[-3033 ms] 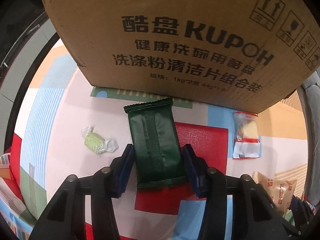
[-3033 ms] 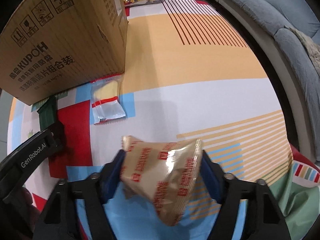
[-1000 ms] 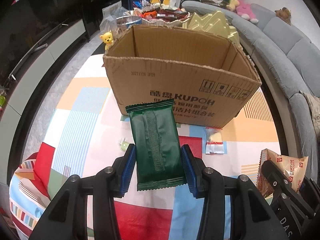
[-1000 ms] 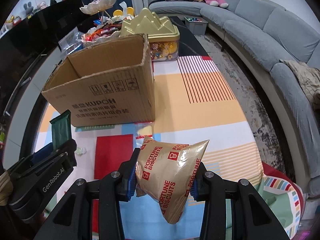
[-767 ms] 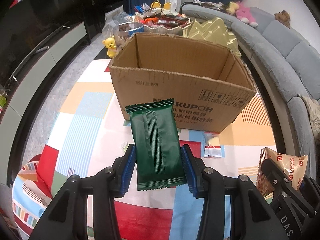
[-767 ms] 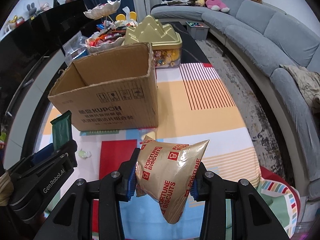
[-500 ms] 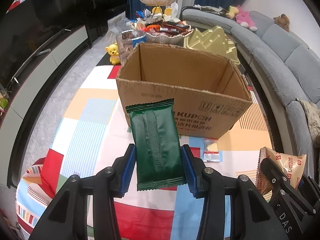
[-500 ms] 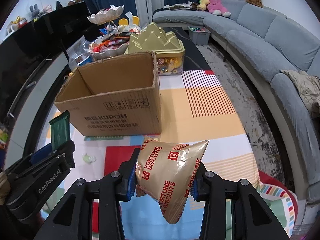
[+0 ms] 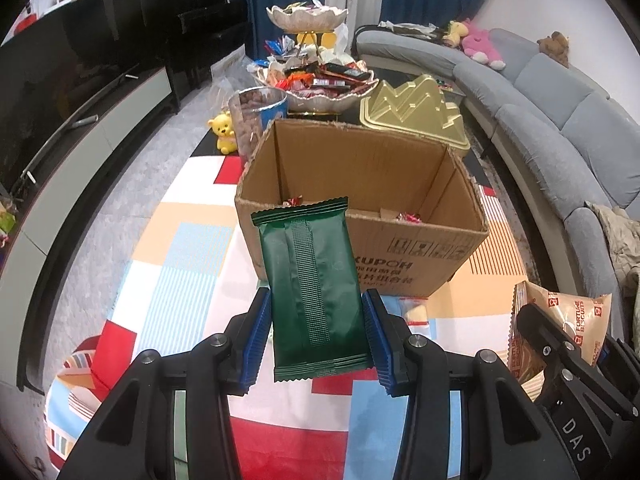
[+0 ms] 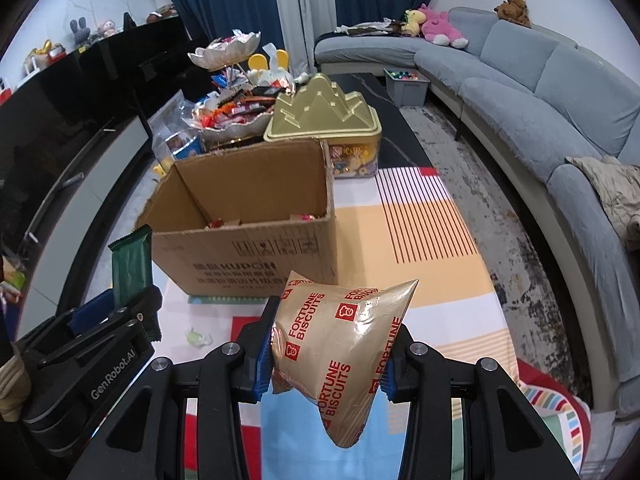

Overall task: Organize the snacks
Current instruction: 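Carry the green bar with the left tool while the right tool carries the biscuits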

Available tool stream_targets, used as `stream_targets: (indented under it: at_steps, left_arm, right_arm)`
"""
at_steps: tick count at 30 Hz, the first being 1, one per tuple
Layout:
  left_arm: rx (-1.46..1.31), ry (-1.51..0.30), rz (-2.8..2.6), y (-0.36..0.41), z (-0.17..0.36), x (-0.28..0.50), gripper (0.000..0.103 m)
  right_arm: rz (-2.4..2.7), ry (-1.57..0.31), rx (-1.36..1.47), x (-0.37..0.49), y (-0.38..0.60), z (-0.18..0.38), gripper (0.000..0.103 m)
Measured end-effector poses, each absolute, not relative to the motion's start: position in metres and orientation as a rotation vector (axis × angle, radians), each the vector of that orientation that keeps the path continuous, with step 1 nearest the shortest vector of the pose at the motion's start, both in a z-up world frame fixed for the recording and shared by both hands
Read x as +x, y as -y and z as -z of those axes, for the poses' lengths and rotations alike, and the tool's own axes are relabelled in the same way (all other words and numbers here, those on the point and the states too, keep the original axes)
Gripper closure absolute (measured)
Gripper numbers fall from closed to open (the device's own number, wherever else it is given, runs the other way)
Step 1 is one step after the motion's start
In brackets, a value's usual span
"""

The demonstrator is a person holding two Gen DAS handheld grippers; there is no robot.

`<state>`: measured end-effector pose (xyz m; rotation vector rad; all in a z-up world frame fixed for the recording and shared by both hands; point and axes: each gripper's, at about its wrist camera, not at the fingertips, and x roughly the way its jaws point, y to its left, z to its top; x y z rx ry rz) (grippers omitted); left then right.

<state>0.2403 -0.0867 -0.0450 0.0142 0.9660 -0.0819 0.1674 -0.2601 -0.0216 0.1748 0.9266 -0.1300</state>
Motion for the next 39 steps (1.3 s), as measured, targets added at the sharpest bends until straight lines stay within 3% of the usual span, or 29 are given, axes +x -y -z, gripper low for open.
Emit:
stream_targets:
  at_steps: [39]
  left_arm:
    - [0.047, -0.9, 0.163, 0.085, 0.015, 0.315, 0.058]
  right_arm:
    - [0.05, -0.846, 0.128, 0.256, 0.248, -0.017, 0.06]
